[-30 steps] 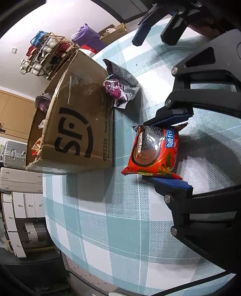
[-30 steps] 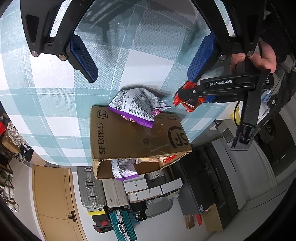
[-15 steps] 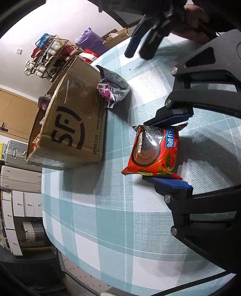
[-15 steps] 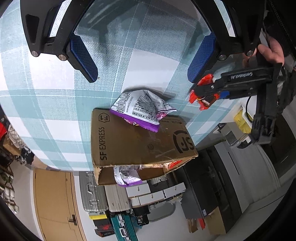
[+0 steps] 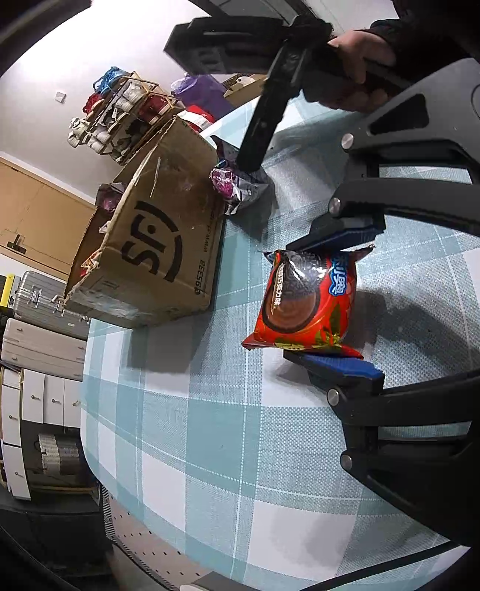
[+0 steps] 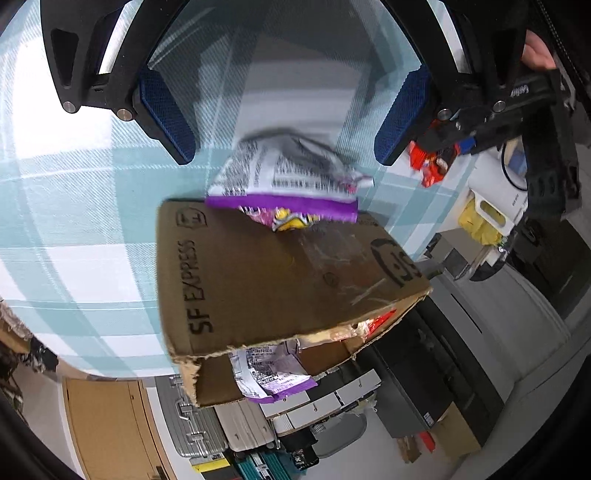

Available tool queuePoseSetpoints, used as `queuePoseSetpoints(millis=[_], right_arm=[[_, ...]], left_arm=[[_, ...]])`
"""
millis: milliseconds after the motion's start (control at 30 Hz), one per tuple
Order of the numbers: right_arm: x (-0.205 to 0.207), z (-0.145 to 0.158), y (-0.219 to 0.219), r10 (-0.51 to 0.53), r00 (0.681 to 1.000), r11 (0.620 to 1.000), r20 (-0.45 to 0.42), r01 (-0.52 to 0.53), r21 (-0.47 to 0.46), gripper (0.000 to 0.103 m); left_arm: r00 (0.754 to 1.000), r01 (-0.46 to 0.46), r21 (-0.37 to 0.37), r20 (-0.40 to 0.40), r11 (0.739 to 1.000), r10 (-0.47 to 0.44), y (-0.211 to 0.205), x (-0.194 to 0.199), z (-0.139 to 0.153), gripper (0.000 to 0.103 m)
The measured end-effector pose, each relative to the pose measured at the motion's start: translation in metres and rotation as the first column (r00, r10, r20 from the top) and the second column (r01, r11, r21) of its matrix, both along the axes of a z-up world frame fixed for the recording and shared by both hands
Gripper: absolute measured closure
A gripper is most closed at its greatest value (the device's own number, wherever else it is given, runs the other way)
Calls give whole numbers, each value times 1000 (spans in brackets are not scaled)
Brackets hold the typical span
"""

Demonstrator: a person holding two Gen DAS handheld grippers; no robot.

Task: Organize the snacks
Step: 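Grasp the red Oreo pack with the left gripper while the right grasps the purple-white bag, then lift both held packs and carry them over the open box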

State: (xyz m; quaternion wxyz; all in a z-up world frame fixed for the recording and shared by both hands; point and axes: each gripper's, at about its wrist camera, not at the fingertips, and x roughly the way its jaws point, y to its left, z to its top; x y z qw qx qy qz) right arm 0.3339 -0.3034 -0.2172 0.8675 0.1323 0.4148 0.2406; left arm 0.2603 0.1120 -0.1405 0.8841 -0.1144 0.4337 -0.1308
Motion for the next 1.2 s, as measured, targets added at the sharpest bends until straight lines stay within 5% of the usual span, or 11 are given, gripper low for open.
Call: queuePoseSetpoints(millis=[333,433,500,567,1200], right_arm=[[26,-2,8,-51,998,997,-22,52,52,4],[30,-4,4,-79,996,993,-39,82,81,30],[31,-4,5,-75,997,994,-33,77,80,31],[31,-5,7,-45,998,993,-44,49,103,43],[-16,5,11,-21,1000,995,-11,22,102,47]], left_arm=[[999,-26,-11,-20,1000,26,11,-5,-5,58],[999,-28,-15,-26,999,28,12,-7,-7,58],[999,-28,-16,-26,999,28,12,-7,-8,58],[999,-32,-14,-25,999,32,13,-7,-7,58],[1000,-27,1,13,1000,27,8,-28,13,58]])
